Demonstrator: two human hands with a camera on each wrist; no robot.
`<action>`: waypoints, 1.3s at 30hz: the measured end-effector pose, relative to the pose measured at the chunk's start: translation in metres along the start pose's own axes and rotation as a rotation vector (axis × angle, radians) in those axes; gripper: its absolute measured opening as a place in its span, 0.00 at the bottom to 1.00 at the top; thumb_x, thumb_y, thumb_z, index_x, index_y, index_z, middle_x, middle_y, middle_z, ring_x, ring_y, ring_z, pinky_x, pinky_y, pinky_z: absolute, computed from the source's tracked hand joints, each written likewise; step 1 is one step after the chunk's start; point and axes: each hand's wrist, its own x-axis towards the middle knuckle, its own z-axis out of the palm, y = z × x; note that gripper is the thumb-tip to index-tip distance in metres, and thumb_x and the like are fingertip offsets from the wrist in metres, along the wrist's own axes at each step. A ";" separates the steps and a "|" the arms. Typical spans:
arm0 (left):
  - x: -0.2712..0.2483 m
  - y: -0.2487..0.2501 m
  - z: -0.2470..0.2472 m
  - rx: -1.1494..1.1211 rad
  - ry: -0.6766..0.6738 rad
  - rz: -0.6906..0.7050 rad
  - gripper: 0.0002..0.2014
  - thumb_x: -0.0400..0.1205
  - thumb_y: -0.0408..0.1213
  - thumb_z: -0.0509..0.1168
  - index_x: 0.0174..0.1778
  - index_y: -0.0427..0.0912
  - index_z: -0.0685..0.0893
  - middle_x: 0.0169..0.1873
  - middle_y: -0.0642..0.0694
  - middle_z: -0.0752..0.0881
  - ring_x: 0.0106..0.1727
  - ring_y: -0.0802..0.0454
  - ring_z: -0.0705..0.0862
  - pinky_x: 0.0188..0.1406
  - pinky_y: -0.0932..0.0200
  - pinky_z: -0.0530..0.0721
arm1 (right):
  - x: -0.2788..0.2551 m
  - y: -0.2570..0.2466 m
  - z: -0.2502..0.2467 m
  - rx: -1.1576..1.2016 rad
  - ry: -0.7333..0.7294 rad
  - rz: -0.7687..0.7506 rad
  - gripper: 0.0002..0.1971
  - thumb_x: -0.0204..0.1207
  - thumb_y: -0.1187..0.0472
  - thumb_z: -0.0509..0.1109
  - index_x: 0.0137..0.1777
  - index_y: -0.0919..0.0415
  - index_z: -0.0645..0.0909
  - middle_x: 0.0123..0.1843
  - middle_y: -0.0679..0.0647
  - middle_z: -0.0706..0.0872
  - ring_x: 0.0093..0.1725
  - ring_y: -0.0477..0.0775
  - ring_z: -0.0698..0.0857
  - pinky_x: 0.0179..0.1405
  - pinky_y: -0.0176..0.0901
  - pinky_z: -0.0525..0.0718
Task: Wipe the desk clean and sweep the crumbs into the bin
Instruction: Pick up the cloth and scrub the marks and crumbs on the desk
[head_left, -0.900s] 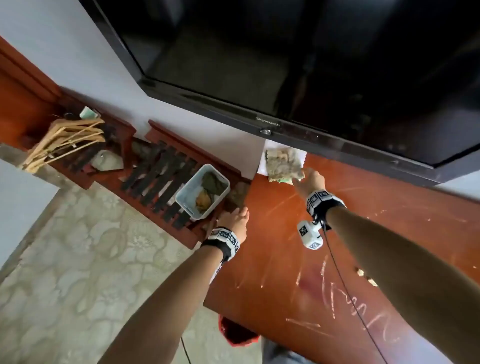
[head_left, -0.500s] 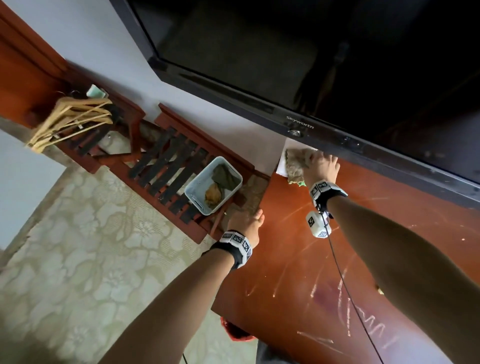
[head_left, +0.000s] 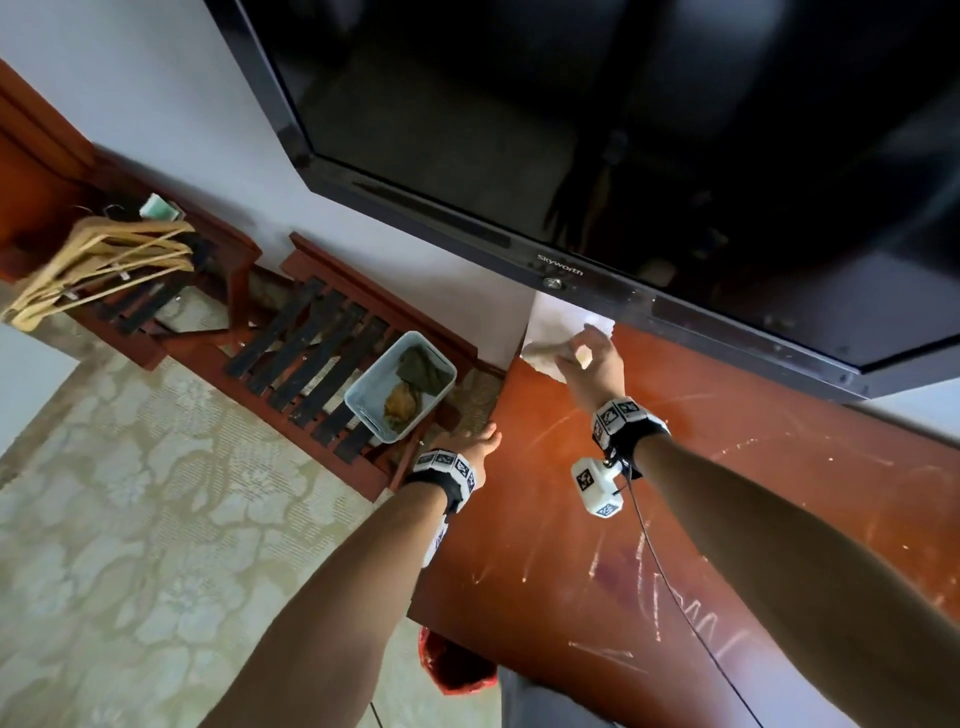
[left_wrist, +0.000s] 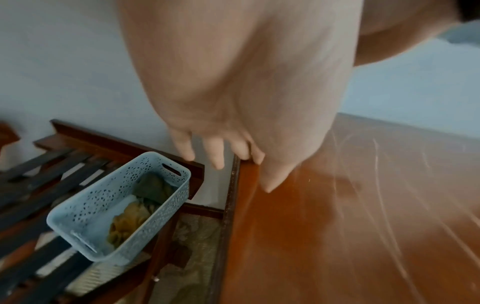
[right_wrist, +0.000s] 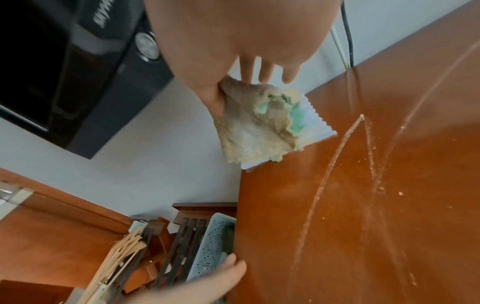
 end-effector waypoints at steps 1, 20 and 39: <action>-0.005 0.003 -0.005 -0.115 0.094 -0.032 0.31 0.88 0.41 0.59 0.88 0.57 0.59 0.88 0.57 0.61 0.81 0.44 0.72 0.80 0.44 0.72 | -0.007 -0.005 -0.005 0.029 -0.028 -0.003 0.06 0.75 0.62 0.72 0.41 0.50 0.79 0.77 0.47 0.76 0.75 0.52 0.73 0.71 0.45 0.70; -0.094 0.055 -0.045 -1.272 -0.054 -0.068 0.36 0.80 0.73 0.61 0.54 0.40 0.89 0.34 0.44 0.89 0.34 0.49 0.86 0.37 0.57 0.83 | -0.169 -0.032 -0.066 0.010 -0.333 -0.227 0.04 0.75 0.57 0.79 0.45 0.50 0.85 0.43 0.45 0.89 0.41 0.45 0.88 0.39 0.40 0.86; -0.189 0.117 -0.019 -0.522 0.472 0.221 0.08 0.83 0.32 0.69 0.39 0.40 0.90 0.26 0.62 0.83 0.32 0.70 0.83 0.30 0.79 0.70 | -0.254 0.029 -0.108 -0.389 -0.375 -0.499 0.04 0.79 0.56 0.74 0.50 0.47 0.82 0.44 0.44 0.86 0.41 0.41 0.87 0.43 0.43 0.89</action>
